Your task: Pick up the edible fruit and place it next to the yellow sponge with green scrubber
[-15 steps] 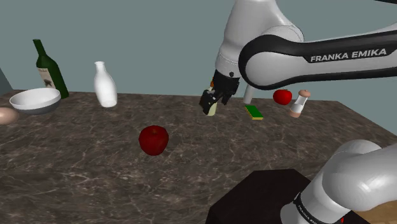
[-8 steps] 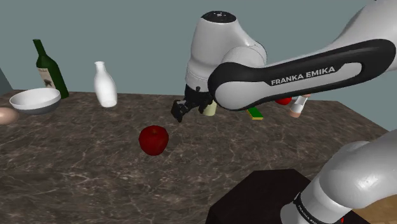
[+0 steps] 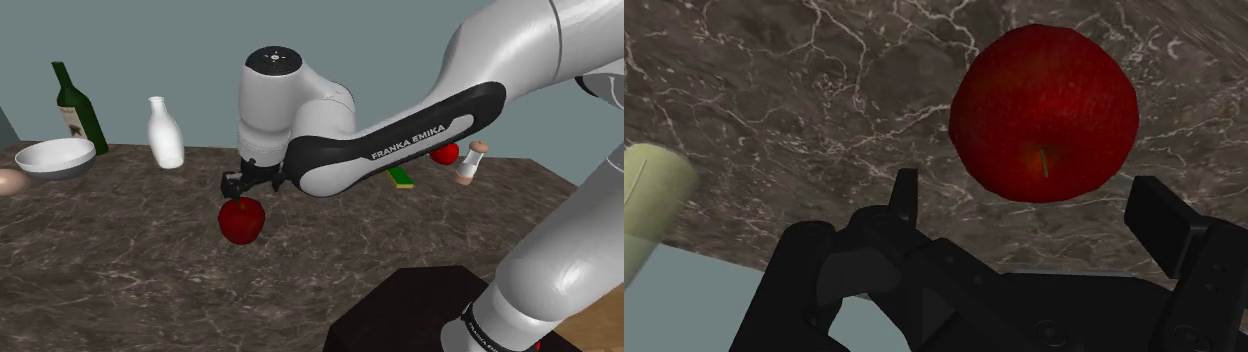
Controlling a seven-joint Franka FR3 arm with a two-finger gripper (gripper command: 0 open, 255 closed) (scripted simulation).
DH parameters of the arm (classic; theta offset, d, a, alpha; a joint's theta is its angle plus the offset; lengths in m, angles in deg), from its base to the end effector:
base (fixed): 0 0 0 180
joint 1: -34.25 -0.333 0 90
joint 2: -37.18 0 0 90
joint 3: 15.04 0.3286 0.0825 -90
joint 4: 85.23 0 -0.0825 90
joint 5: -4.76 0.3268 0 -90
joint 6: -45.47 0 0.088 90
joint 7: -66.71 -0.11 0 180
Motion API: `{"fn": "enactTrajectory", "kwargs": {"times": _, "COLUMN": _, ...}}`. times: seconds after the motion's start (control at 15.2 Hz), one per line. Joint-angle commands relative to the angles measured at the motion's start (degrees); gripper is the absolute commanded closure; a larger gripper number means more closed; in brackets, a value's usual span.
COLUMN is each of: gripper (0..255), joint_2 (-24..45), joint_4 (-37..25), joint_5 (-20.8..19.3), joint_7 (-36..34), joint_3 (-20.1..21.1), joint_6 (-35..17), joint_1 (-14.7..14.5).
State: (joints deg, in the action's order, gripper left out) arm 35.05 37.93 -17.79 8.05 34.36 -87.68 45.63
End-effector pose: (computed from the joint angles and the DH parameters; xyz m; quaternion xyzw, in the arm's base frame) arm 0.3999 0.3077 0.4725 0.9794 -0.0562 0.1897 0.0410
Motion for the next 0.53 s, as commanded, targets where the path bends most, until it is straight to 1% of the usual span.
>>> {"fn": "enactTrajectory", "kwargs": {"times": 0.0, "gripper": 0, "joint_2": 6.5, "joint_4": -4.2, "joint_5": -8.2, "joint_7": -7.7, "joint_3": 1.6, "joint_6": 1.3, "joint_1": -0.3}}
{"fn": "enactTrajectory", "kwargs": {"times": 0.07, "gripper": 0, "joint_2": 8.4, "joint_4": -5.5, "joint_5": -10.4, "joint_7": -9.6, "joint_3": 1.4, "joint_6": 1.9, "joint_1": -1.2}}
{"fn": "enactTrajectory", "kwargs": {"times": 0.46, "gripper": 0, "joint_2": 12.9, "joint_4": -5.6, "joint_5": -15.9, "joint_7": -13.0, "joint_3": -0.7, "joint_6": 0.0, "joint_1": -2.6}}
